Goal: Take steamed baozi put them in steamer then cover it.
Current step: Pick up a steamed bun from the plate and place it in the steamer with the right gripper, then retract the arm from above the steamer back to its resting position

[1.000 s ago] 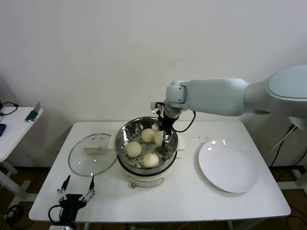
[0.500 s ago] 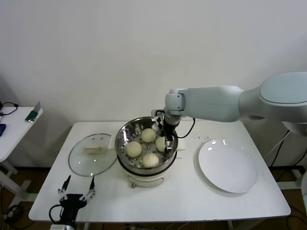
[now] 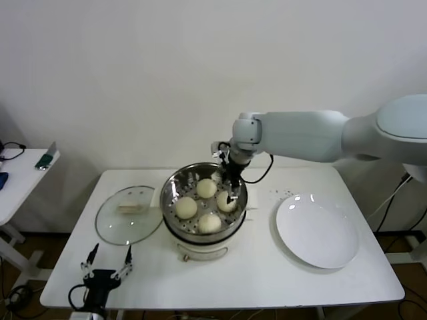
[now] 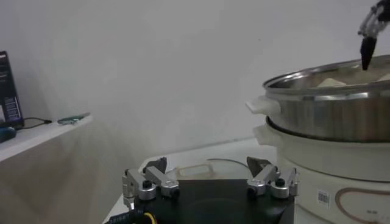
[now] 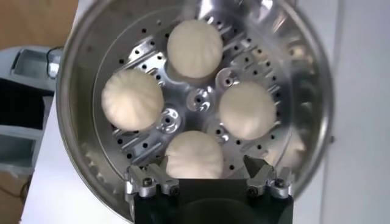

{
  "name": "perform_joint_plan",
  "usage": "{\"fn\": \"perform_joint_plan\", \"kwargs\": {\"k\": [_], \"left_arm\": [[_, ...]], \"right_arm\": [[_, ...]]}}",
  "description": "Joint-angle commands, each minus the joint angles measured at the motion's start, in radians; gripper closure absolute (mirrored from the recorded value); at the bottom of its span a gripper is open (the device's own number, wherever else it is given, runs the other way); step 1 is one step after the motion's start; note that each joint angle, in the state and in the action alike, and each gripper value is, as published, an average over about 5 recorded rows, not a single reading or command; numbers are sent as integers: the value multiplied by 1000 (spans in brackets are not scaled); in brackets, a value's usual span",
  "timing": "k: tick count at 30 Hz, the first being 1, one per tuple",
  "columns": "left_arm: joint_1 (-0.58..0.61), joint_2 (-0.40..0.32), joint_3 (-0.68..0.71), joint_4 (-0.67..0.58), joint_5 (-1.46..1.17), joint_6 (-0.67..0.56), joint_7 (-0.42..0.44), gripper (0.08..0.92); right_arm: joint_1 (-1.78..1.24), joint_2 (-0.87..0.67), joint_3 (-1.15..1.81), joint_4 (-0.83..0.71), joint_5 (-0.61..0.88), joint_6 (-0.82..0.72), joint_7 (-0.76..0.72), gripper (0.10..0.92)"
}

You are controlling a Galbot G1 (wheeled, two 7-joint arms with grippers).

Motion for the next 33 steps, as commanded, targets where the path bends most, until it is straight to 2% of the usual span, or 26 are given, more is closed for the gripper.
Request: {"fn": "perform_joint_plan", "kwargs": {"k": [1, 8, 15, 27, 33], "left_arm": [[-3, -2, 0, 4, 8, -4, -5, 177], [-16, -7, -5, 7, 37, -8, -9, 177], [-36, -22, -10, 10, 108, -18, -10, 177], [-62, -35, -31, -13, 242, -4, -23, 177], [-56, -27, -50, -40, 336, -5, 9, 177]], "right_arm": [[26, -143, 154, 37, -83, 66, 45, 203], [-45, -361, 265, 164, -164, 207, 327, 203], [-360, -548, 559, 267, -206, 319, 602, 203], [-1030, -690, 1220, 350, -301, 425, 694, 203], [-1438, -676, 1657, 398, -308, 450, 702, 203]]}}
